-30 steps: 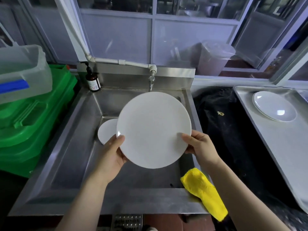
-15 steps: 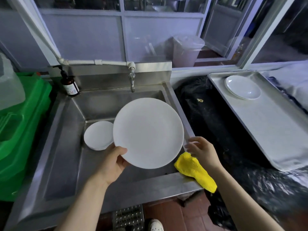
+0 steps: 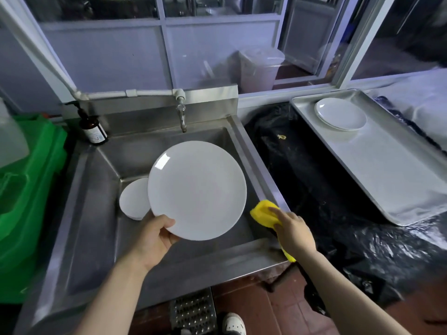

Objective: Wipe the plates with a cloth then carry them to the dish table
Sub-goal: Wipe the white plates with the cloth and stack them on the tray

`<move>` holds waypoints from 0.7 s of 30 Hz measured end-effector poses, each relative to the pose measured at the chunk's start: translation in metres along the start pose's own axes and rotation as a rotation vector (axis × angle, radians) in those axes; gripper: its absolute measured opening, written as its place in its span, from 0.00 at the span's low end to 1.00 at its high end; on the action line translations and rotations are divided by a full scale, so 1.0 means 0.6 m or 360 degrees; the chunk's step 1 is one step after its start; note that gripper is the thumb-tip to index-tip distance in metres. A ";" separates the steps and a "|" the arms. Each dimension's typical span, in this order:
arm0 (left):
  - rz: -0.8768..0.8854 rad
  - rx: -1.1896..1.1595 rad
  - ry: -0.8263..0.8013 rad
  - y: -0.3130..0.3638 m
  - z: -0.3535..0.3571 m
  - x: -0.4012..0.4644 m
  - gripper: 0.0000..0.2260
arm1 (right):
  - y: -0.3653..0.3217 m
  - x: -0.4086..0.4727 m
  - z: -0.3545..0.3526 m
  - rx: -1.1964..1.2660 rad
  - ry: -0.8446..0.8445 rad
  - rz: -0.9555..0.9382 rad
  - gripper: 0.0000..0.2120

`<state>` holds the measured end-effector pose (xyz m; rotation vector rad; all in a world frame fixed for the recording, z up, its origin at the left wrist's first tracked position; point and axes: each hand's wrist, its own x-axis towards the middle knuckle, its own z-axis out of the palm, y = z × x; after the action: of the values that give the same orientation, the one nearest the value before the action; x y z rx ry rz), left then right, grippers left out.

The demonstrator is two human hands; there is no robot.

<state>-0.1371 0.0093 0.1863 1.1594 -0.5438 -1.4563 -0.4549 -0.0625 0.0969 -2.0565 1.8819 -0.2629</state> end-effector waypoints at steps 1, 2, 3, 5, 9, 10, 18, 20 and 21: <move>-0.0004 -0.0007 0.0014 0.000 -0.001 0.000 0.24 | -0.012 0.002 -0.011 0.0165 0.0109 -0.0029 0.25; -0.0012 -0.0019 0.0030 -0.001 -0.002 0.001 0.24 | -0.026 0.006 -0.025 0.0326 0.0214 -0.0054 0.25; -0.0017 -0.0034 0.0047 0.000 -0.002 0.002 0.24 | -0.043 0.010 -0.041 0.0463 0.0313 -0.0087 0.25; -0.0009 -0.0043 0.0074 0.002 0.000 0.005 0.24 | -0.082 0.015 -0.074 0.0645 0.0483 -0.0215 0.25; 0.0051 -0.0020 0.0109 0.008 0.010 0.010 0.25 | -0.161 0.020 -0.136 0.0691 0.0708 -0.0602 0.25; 0.0061 -0.0020 0.0114 0.010 0.012 0.010 0.24 | -0.180 0.024 -0.148 0.0614 0.0761 -0.0694 0.26; 0.0201 -0.0059 0.0113 0.027 0.018 0.003 0.25 | -0.237 0.055 -0.178 -0.0245 0.0768 -0.0973 0.29; 0.0255 -0.0145 0.0113 0.031 0.016 0.000 0.27 | -0.233 0.052 -0.174 -0.0304 0.0792 -0.1016 0.28; 0.0290 -0.0174 0.0105 0.034 0.017 0.000 0.28 | -0.233 0.048 -0.169 -0.0324 0.0799 -0.1048 0.28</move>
<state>-0.1363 0.0015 0.2074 1.0403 -0.5040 -1.2716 -0.3584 -0.0946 0.2396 -2.9197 1.4264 -0.8416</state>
